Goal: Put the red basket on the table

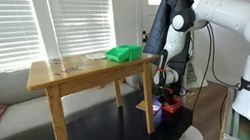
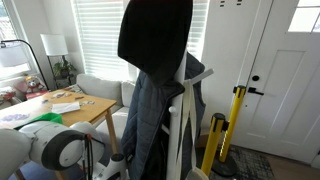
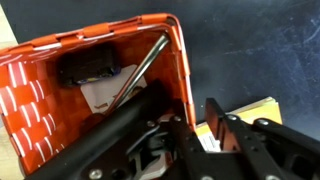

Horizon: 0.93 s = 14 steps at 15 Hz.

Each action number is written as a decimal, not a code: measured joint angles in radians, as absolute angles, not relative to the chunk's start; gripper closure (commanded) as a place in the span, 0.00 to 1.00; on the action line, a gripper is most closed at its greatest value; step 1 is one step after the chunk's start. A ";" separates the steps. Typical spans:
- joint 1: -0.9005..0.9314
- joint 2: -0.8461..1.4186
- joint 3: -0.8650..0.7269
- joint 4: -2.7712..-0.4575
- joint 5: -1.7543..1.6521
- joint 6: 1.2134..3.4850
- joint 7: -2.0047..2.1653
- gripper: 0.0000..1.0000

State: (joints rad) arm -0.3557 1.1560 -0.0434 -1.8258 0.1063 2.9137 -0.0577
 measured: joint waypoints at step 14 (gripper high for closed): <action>-0.158 1.089 -0.167 -2.025 0.106 3.045 0.094 0.99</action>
